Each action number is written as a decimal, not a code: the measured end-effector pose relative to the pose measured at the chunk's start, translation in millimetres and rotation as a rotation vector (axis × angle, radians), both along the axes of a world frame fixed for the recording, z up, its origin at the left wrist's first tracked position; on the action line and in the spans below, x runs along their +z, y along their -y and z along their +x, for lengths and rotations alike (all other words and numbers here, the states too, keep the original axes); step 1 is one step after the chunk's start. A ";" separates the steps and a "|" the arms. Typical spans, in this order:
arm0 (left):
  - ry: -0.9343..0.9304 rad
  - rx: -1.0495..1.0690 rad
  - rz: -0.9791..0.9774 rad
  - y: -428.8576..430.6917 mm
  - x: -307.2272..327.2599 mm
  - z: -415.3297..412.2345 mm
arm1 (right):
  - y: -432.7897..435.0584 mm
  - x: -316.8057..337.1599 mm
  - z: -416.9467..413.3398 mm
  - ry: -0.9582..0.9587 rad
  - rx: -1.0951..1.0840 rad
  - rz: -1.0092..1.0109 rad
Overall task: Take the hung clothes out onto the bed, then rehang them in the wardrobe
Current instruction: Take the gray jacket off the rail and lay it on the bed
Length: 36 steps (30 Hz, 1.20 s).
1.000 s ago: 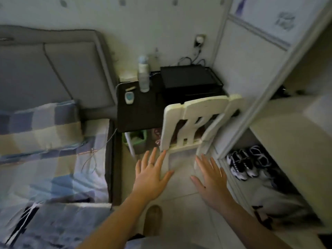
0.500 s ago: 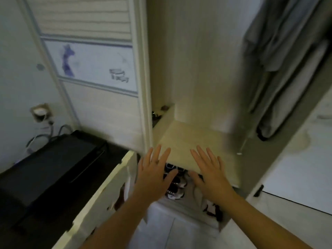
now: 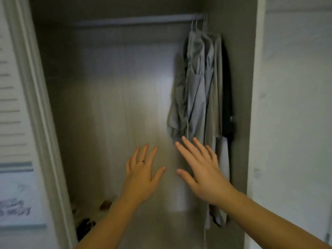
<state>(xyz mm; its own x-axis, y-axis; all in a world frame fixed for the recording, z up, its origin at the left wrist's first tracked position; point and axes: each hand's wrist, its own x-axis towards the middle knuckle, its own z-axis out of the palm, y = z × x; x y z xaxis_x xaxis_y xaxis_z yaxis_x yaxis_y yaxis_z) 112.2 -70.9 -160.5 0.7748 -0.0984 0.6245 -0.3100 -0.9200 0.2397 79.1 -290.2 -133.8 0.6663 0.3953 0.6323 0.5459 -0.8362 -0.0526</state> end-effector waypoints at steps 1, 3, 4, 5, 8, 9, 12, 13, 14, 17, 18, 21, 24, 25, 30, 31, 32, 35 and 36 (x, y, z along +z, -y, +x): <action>0.036 -0.011 0.012 4.1 16.9 15.2 | 4.9 18.6 8.7 0.040 -0.010 -0.009; 0.093 -0.026 0.036 12.3 47.7 44.0 | 13.1 52.0 24.3 0.100 -0.031 -0.026; 0.113 -0.034 0.041 16.4 61.5 57.2 | 16.4 67.4 30.7 0.123 -0.036 -0.028; 0.133 -0.042 0.042 20.4 74.6 69.9 | 19.2 82.9 36.6 0.144 -0.036 -0.028; 0.189 -0.073 0.044 33.1 115.1 107.3 | 25.1 128.5 53.2 0.202 -0.059 -0.038; 0.204 -0.088 0.038 37.4 129.2 119.1 | 26.3 143.7 59.1 0.230 -0.073 -0.044; 0.230 -0.143 0.027 51.5 170.3 149.7 | 28.0 187.2 75.3 0.287 -0.151 -0.074; 0.238 -0.156 0.032 55.7 182.6 159.7 | 27.9 200.7 80.2 0.294 -0.182 -0.080; 0.250 -0.170 0.036 59.6 194.3 169.3 | 27.4 213.3 84.3 0.301 -0.212 -0.086; 0.279 -0.220 0.031 70.5 227.5 197.3 | 23.1 248.3 96.3 0.342 -0.290 -0.107; 0.284 -0.234 0.029 74.1 237.4 206.8 | 21.1 259.1 100.8 0.348 -0.313 -0.107; 0.271 -0.287 -0.007 82.8 262.3 229.8 | 14.2 288.5 117.7 0.315 -0.398 -0.106; 0.231 -0.353 -0.056 87.7 280.2 248.9 | 6.5 312.2 139.0 0.242 -0.482 -0.098; 0.215 -0.374 -0.069 88.5 283.8 255.0 | 4.7 317.7 146.8 0.209 -0.518 -0.093; 0.177 -0.522 -0.091 87.8 286.5 280.5 | -10.2 332.3 168.3 0.126 -0.658 -0.085; 0.171 -0.554 -0.079 86.8 286.0 285.1 | -14.3 334.2 170.6 0.112 -0.676 -0.094; 0.168 -0.588 -0.069 86.3 285.4 290.3 | -16.8 336.0 174.2 0.105 -0.697 -0.094; 0.192 -0.692 -0.059 85.4 284.9 302.5 | -17.6 341.3 191.4 0.120 -0.786 -0.039; 0.197 -0.723 -0.056 85.6 285.3 304.3 | -16.8 342.3 197.9 0.113 -0.824 -0.026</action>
